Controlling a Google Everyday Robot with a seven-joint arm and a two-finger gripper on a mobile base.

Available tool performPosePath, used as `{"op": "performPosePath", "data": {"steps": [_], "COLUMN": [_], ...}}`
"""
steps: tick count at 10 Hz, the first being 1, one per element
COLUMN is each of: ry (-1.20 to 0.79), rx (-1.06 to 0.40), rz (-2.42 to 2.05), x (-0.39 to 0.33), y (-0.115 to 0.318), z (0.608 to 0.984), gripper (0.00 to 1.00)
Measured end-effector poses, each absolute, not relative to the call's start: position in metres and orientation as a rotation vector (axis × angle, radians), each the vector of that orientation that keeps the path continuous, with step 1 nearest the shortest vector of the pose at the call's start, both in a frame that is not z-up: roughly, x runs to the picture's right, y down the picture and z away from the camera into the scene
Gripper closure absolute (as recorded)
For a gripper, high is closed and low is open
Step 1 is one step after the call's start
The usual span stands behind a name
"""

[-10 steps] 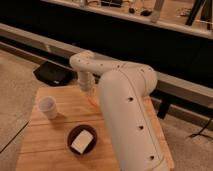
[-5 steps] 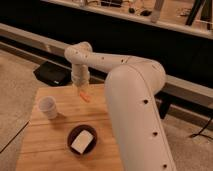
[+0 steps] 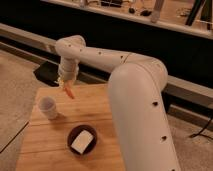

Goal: Place the pepper in the ceramic cup

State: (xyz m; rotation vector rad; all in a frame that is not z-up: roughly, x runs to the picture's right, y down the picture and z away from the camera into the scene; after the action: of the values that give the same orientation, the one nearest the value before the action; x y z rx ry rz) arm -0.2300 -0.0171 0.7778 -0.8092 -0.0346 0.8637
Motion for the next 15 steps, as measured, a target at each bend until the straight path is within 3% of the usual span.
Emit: {"op": "performPosePath", "data": {"steps": [15], "ry": [-0.209], "rx": [-0.814], "rz": [0.649], "x": [-0.327], "y": [0.009], "z": [0.756], "gripper": [1.00]}}
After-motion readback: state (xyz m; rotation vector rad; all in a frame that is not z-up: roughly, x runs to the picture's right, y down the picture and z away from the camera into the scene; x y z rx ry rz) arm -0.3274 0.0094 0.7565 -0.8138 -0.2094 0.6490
